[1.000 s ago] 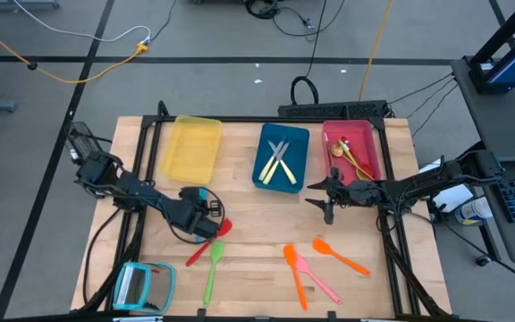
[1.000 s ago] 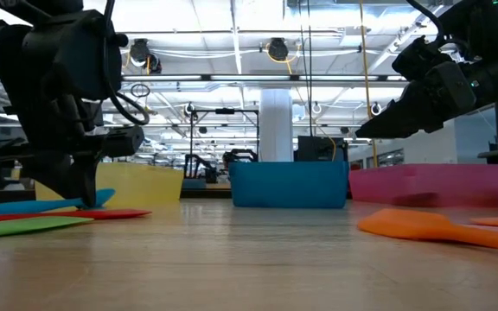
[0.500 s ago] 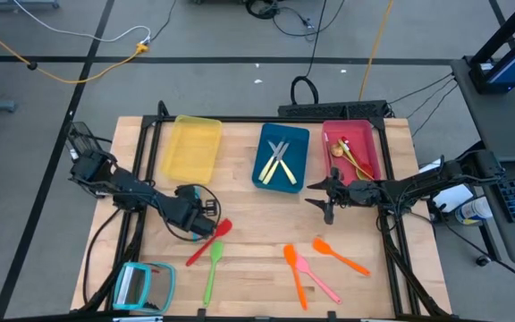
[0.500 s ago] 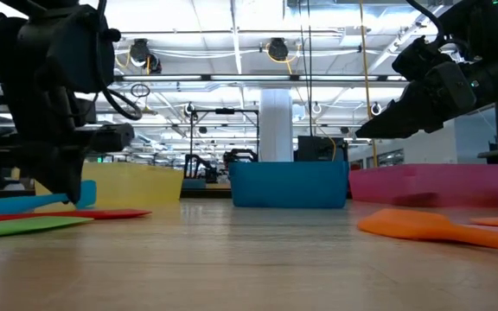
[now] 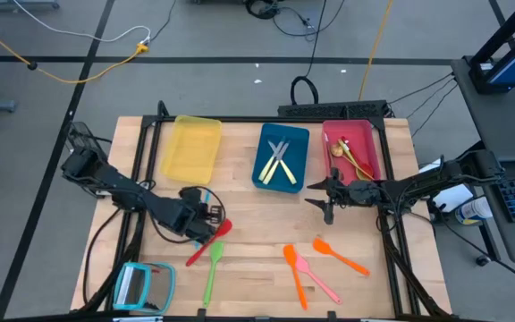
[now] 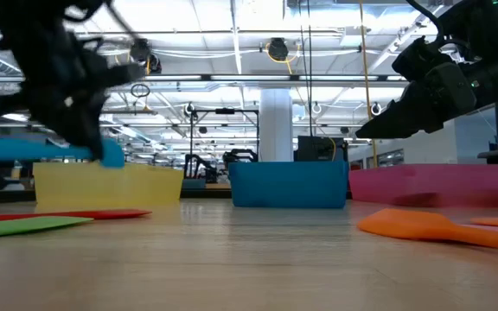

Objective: Pick & Place Kitchen Items
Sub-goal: Put the blue spatula into the yellow bin, then put the red spatula into the yellow bin

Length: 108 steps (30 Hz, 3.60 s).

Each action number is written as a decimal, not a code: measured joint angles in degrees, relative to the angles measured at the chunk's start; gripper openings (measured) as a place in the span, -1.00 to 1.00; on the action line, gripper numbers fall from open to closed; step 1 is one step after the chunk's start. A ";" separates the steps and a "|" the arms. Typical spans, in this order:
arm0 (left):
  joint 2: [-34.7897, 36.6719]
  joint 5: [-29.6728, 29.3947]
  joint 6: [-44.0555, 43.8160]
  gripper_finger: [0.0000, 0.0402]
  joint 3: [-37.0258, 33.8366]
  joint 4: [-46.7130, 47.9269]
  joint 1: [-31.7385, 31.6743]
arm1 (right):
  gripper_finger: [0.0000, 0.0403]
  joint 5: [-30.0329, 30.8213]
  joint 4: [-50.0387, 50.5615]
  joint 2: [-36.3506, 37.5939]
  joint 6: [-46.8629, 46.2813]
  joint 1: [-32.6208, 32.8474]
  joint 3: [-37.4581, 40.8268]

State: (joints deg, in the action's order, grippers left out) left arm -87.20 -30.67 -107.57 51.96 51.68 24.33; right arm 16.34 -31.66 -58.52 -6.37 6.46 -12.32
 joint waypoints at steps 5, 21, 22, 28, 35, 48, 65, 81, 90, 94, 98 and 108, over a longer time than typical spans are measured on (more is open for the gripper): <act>-0.04 -8.35 9.91 -0.87 7.31 0.94 -0.04 | 0.00 0.00 0.13 0.00 -0.02 0.00 0.00; 0.01 -3.35 39.53 -0.87 11.98 8.07 -31.23 | 0.00 0.54 -0.82 0.00 6.26 0.00 0.00; 0.01 -1.79 42.66 -0.86 11.98 7.09 -33.79 | 0.00 1.52 -1.54 -0.01 6.96 0.00 0.00; 0.01 2.44 57.25 -0.86 11.98 2.83 -47.01 | 0.00 6.52 -4.29 0.00 7.30 -0.11 0.00; -1.74 5.10 69.43 -0.85 11.89 -2.39 -56.54 | 0.00 6.14 -3.18 0.00 6.23 -0.11 0.00; -13.69 8.30 71.43 -0.85 11.87 -4.22 -59.44 | 0.00 6.08 -2.19 0.00 2.56 -0.11 0.00; -14.67 13.48 72.66 -0.39 12.25 -2.54 -59.06 | 0.00 6.01 1.84 -0.01 0.39 -0.11 0.02; 1.84 14.14 60.87 -0.53 16.88 2.98 -39.17 | 0.00 6.01 1.97 0.00 -0.04 -0.10 0.05; 2.06 14.17 61.27 -0.53 16.83 0.36 -18.60 | 0.00 6.01 1.97 -0.01 -0.04 -0.11 0.07; 0.60 14.31 56.14 -0.40 16.77 -0.52 -10.86 | 0.00 5.94 2.06 0.00 -0.04 -0.09 0.09; -1.07 14.30 53.13 -0.22 16.79 -3.07 -4.86 | 0.00 5.92 2.58 0.00 -0.04 -0.10 0.11; -11.47 14.80 46.60 -0.07 16.79 -7.90 0.18 | 0.00 5.90 3.58 0.00 -0.04 -0.09 0.11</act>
State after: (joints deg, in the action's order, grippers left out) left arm -98.68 -15.87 -60.97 68.75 43.78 24.51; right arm 22.24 -28.08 -58.52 -6.41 6.37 -12.21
